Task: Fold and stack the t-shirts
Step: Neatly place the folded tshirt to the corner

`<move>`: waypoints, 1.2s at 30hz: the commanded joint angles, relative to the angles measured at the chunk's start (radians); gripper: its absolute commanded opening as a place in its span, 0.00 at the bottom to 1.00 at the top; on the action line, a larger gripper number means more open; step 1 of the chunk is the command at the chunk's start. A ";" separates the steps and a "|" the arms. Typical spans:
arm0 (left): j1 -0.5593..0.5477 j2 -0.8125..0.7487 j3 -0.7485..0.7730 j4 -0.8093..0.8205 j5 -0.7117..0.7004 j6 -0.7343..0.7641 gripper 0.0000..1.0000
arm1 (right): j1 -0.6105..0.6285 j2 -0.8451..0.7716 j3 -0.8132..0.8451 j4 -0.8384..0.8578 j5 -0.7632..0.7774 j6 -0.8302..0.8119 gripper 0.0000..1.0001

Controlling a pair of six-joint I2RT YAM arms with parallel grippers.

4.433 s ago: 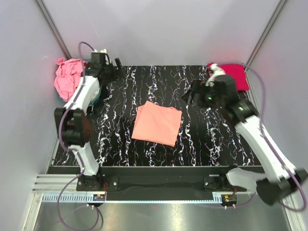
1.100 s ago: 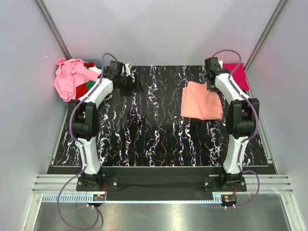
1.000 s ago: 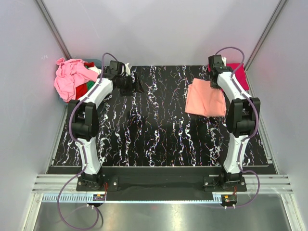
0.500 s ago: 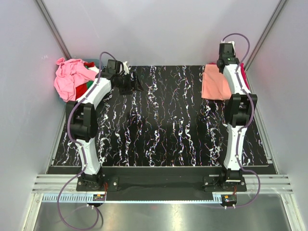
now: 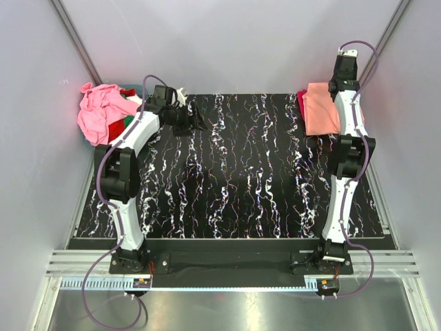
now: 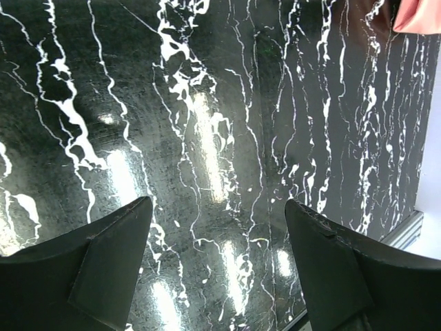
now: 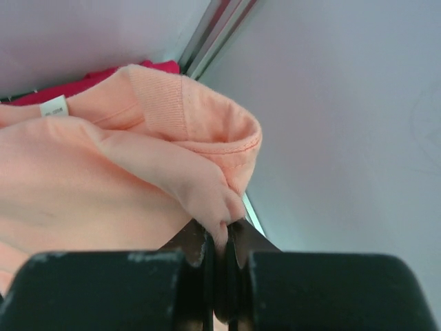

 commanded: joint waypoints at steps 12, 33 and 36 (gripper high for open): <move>-0.001 0.001 0.026 0.055 0.072 -0.026 0.82 | -0.033 0.166 0.105 0.315 -0.160 0.018 0.00; -0.064 0.034 0.035 0.039 0.058 -0.005 0.82 | -0.174 0.204 0.019 0.744 -0.295 0.259 1.00; -0.064 0.032 0.034 0.038 0.049 -0.003 0.82 | -0.168 0.124 -0.001 0.704 -0.302 0.302 1.00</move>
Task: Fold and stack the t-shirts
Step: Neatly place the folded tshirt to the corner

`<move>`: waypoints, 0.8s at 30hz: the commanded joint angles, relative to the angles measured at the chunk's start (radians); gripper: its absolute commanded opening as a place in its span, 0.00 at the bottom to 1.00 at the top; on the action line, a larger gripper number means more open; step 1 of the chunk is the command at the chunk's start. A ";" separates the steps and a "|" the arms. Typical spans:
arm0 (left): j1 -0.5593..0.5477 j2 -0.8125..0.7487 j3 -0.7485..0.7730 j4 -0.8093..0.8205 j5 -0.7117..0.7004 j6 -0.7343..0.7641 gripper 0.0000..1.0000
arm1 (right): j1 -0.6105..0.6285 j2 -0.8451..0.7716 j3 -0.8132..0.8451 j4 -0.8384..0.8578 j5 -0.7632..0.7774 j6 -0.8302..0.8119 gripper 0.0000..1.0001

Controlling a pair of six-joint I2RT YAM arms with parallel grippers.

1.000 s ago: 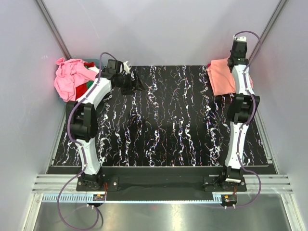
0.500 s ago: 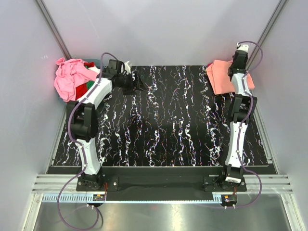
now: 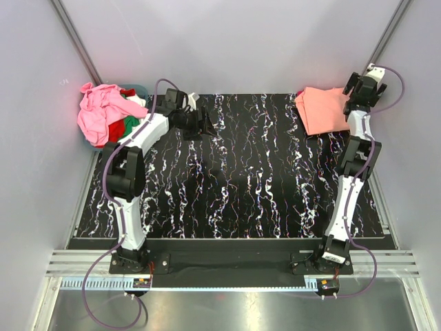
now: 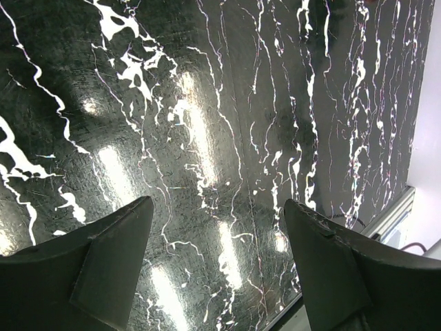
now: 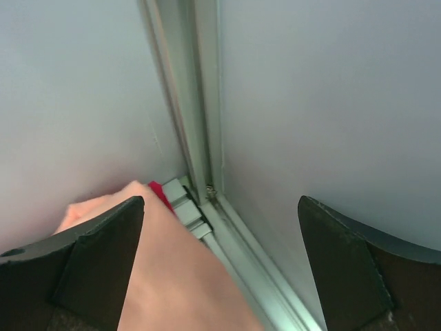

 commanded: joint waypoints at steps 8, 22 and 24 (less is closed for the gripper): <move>0.003 -0.028 0.035 0.019 0.002 0.021 0.81 | 0.122 -0.385 -0.246 -0.064 -0.112 0.056 1.00; 0.023 -0.030 0.038 0.021 0.007 0.024 0.81 | 0.302 -0.134 0.079 -0.298 -0.066 0.026 0.90; 0.032 -0.030 0.034 0.025 0.015 0.018 0.81 | 0.306 -0.110 0.090 -0.289 -0.050 0.023 0.88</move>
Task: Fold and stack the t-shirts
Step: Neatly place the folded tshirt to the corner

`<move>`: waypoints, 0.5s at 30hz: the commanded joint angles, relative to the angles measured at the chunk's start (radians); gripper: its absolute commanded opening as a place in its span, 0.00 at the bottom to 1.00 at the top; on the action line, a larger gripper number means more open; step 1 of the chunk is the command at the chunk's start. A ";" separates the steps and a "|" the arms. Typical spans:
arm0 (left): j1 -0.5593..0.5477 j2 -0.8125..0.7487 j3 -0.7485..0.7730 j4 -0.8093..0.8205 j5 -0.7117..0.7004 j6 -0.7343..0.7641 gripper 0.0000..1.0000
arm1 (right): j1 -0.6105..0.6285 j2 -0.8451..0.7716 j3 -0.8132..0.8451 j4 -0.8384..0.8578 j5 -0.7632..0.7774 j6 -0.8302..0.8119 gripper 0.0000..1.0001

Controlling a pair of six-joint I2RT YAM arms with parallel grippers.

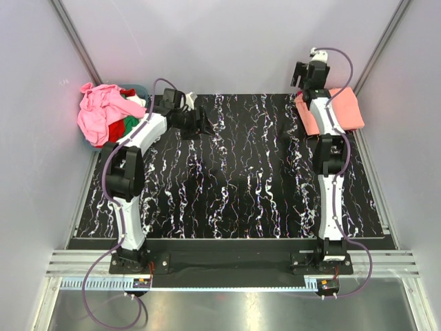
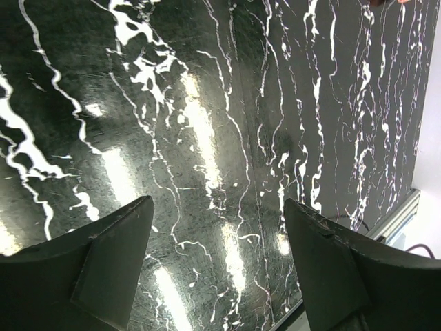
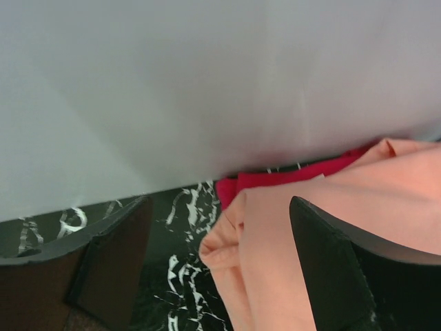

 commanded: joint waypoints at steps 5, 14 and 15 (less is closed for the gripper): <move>0.025 -0.025 0.031 0.030 0.026 -0.006 0.81 | -0.008 0.077 0.095 -0.004 0.100 -0.080 0.82; 0.028 -0.022 0.032 0.029 0.032 -0.008 0.81 | -0.008 0.151 0.128 0.028 0.123 -0.101 0.68; 0.028 -0.022 0.034 0.030 0.032 -0.008 0.81 | -0.008 0.154 0.129 0.028 0.132 -0.106 0.64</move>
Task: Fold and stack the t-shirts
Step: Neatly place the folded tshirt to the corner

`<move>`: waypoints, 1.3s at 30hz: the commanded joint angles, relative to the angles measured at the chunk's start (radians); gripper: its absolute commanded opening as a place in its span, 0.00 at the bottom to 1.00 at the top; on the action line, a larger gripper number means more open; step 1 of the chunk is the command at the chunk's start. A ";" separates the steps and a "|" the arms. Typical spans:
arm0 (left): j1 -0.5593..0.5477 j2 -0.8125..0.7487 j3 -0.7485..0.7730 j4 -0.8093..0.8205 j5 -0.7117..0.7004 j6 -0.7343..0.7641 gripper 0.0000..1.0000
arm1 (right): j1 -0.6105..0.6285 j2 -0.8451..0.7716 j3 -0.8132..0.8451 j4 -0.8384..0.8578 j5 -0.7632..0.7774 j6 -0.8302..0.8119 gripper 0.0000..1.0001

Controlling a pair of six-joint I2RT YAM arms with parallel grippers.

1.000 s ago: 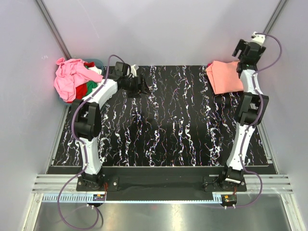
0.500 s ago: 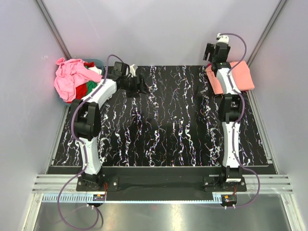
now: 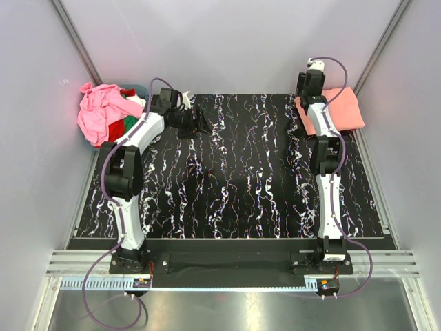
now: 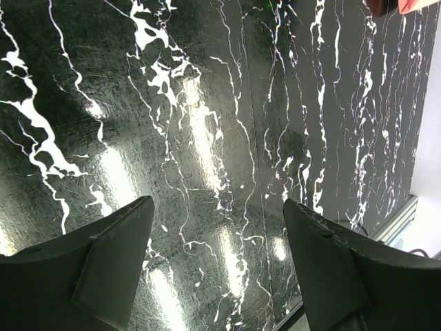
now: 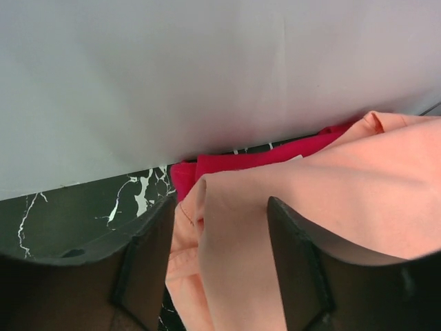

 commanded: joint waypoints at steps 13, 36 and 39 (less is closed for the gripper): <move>0.003 -0.011 0.032 0.030 0.033 -0.010 0.81 | -0.002 0.006 0.041 0.063 0.033 -0.055 0.08; 0.003 -0.014 0.031 0.034 0.032 -0.010 0.80 | 0.070 -0.178 -0.191 0.190 0.029 -0.130 0.00; 0.003 -0.010 0.032 0.031 0.033 -0.010 0.80 | 0.072 -0.181 -0.229 0.205 0.018 -0.118 0.00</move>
